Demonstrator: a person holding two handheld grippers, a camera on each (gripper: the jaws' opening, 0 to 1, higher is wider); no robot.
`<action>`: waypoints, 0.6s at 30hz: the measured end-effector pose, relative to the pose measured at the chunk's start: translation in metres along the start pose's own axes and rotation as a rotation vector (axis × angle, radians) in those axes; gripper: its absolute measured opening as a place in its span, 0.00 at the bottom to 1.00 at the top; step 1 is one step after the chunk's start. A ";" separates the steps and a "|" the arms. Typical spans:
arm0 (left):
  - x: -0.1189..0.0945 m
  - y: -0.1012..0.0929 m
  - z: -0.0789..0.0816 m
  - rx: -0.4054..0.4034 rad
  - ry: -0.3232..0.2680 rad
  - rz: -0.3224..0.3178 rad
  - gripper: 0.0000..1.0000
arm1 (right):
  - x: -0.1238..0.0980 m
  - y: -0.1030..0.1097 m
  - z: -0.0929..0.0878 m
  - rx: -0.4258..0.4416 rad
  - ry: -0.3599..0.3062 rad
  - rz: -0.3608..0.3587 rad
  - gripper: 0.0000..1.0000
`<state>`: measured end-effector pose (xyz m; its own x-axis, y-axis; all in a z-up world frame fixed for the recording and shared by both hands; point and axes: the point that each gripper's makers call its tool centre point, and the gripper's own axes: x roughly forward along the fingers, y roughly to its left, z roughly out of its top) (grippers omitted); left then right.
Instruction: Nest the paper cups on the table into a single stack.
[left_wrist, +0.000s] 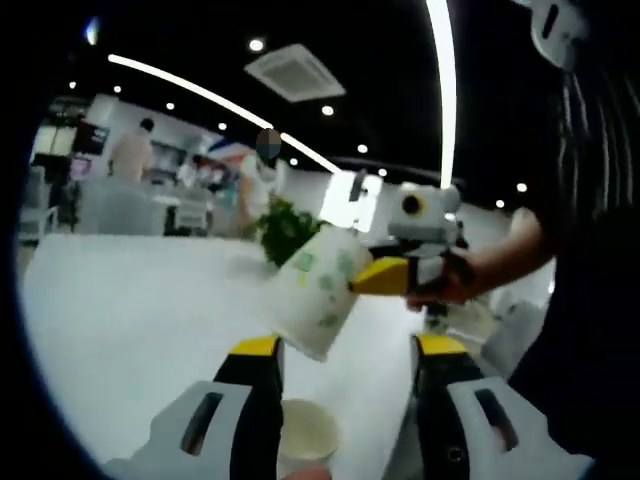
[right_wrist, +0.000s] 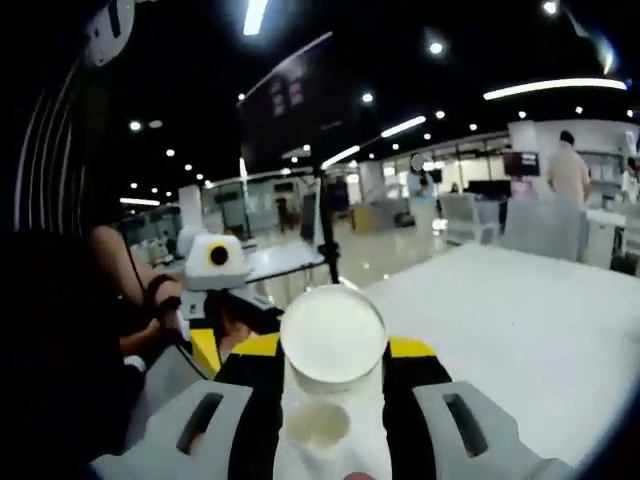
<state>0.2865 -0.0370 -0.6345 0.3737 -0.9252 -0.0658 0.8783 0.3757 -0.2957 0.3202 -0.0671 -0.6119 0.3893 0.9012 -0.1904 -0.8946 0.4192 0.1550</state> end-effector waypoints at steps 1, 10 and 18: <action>0.000 0.001 0.001 -0.008 -0.005 -0.001 0.46 | -0.001 0.000 0.000 0.006 -0.002 0.003 0.35; -0.001 0.005 0.008 -0.037 -0.041 -0.004 0.36 | -0.005 -0.002 -0.005 0.079 -0.021 0.016 0.35; -0.004 0.012 0.011 -0.048 -0.041 0.002 0.31 | -0.007 0.001 -0.009 0.089 -0.023 0.022 0.35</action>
<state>0.2987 -0.0287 -0.6276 0.3878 -0.9213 -0.0275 0.8627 0.3733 -0.3411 0.3143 -0.0736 -0.6186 0.3758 0.9121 -0.1642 -0.8803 0.4067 0.2442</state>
